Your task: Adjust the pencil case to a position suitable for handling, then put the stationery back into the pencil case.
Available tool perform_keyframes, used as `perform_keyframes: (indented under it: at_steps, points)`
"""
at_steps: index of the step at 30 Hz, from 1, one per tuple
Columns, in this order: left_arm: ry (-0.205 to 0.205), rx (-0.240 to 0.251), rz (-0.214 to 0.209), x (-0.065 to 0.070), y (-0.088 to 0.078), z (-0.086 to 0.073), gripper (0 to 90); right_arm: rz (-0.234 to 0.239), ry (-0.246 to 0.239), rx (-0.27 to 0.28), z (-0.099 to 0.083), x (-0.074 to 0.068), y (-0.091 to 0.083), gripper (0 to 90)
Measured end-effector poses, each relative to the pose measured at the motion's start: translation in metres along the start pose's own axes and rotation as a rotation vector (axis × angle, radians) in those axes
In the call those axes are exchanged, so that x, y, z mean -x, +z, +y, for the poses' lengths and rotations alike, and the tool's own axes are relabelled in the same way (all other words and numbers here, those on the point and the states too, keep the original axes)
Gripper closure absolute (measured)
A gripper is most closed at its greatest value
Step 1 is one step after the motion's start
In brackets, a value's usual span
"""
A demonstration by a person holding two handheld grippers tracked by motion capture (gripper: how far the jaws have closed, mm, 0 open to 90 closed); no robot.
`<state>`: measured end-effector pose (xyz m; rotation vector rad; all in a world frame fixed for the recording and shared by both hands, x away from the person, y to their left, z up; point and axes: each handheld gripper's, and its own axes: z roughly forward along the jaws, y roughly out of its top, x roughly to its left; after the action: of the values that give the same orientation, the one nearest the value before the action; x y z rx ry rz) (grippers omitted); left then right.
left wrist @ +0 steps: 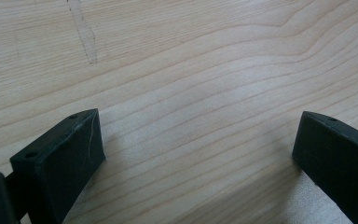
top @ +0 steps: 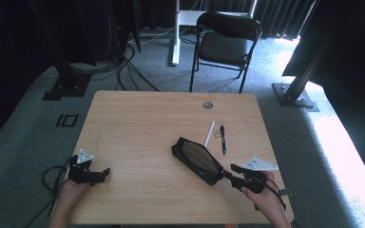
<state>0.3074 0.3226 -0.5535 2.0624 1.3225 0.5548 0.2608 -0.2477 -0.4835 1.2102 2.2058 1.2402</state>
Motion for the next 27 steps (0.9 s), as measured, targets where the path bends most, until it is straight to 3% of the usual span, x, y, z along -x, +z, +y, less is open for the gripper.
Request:
perform_keyframes:
  at_steps: [4, 10, 15, 27]
  points:
    - [0.0, 0.0, 0.0, 0.0, 0.0, 0.0, 2.1, -0.023, 0.022, 0.044, 0.008, 0.009, -0.006, 53.5]
    - [-0.002, 0.0, 0.0, 0.0, 0.0, 0.0, 2.1, -0.065, 0.056, 0.066, 0.016, 0.024, -0.003, 52.8]
    - [-0.002, 0.0, 0.0, 0.0, 0.0, 0.0, 2.1, -0.13, 0.062, 0.055, 0.025, 0.042, 0.017, 53.9]
    - [-0.002, 0.0, 0.0, 0.0, 0.0, 0.0, 2.1, -0.212, 0.115, 0.037, 0.035, 0.073, 0.07, 52.7]
